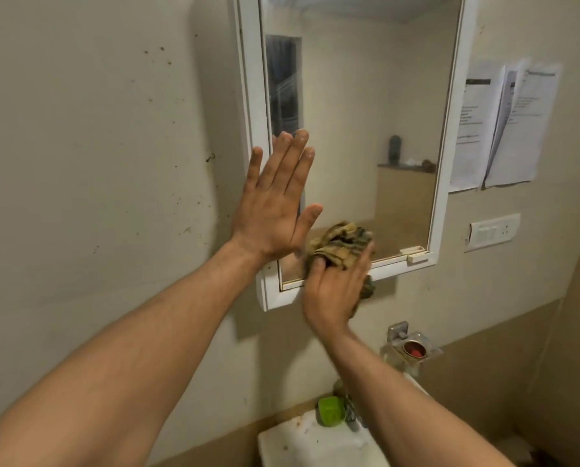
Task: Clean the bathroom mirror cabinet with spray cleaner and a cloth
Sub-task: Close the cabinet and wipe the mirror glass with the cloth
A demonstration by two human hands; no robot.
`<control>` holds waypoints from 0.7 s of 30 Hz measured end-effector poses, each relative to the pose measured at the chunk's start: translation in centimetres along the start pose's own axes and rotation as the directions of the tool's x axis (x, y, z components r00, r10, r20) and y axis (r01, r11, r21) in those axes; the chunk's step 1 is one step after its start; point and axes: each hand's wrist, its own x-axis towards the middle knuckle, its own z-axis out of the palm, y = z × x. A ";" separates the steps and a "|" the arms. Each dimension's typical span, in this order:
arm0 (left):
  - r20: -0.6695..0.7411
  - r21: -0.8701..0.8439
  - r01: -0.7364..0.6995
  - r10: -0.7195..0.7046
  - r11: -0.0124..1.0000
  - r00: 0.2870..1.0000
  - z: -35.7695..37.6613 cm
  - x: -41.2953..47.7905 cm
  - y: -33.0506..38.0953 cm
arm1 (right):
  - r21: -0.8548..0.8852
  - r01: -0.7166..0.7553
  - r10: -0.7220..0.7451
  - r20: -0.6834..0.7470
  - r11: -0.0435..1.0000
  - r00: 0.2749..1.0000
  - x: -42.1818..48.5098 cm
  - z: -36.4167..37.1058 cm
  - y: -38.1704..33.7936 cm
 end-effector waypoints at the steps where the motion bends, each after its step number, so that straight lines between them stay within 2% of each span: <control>1: 0.002 -0.036 0.002 -0.002 0.999 1.000 -0.2 0.0 0.0 | 0.001 0.101 -0.101 0.046 0.995 0.994 -1.5 0.4 -1.3; 3: 0.008 -0.167 0.013 -0.012 0.986 1.000 -1.2 0.0 -0.1 | 0.011 0.265 -0.265 0.130 0.964 0.956 -4.1 0.8 -3.1; 6: 0.032 -0.354 0.017 -0.006 0.935 0.999 -3.1 -0.1 -0.7 | 0.028 0.397 -0.396 0.167 0.917 0.903 -3.9 -0.1 -3.9; 8: 0.024 -0.367 0.047 -0.041 0.929 0.999 -4.1 -0.1 -1.3 | 0.082 0.480 -0.486 0.138 0.874 0.863 -1.2 -0.8 -5.4; 10: 0.008 -0.337 0.138 -0.144 0.931 0.990 -4.8 0.2 -1.8 | 0.127 0.521 -0.531 0.059 0.844 0.845 1.9 -0.7 -8.1; 12: -0.013 -0.319 0.202 -0.217 0.926 0.976 -5.3 0.2 -2.2 | 0.112 0.525 -0.529 0.001 0.844 0.849 3.3 0.0 -9.9; 14: -0.014 -0.297 0.200 -0.213 0.934 0.977 -5.5 -0.3 -2.2 | 0.097 0.544 -0.547 0.006 0.834 0.837 2.0 0.9 -8.8; 16: 0.019 -0.283 0.213 -0.216 0.935 0.976 -5.4 -1.7 -1.8 | 0.045 0.568 -0.569 0.059 0.822 0.820 -1.2 1.2 -5.6; 18: 0.059 -0.278 0.284 -0.279 0.918 0.958 -5.2 -4.0 -0.4 | 0.022 0.561 -0.558 0.146 0.827 0.817 -4.9 1.0 -2.4; 20: 0.105 -0.293 0.404 -0.391 0.866 0.914 -5.0 -6.7 1.8 | 0.140 0.471 -0.491 0.211 0.871 0.845 -7.8 0.3 -0.7; 21: 0.130 -0.320 0.480 -0.464 0.817 0.876 -4.8 -8.3 3.1 | 0.248 0.372 -0.428 0.236 0.894 0.872 -8.8 -0.2 -0.4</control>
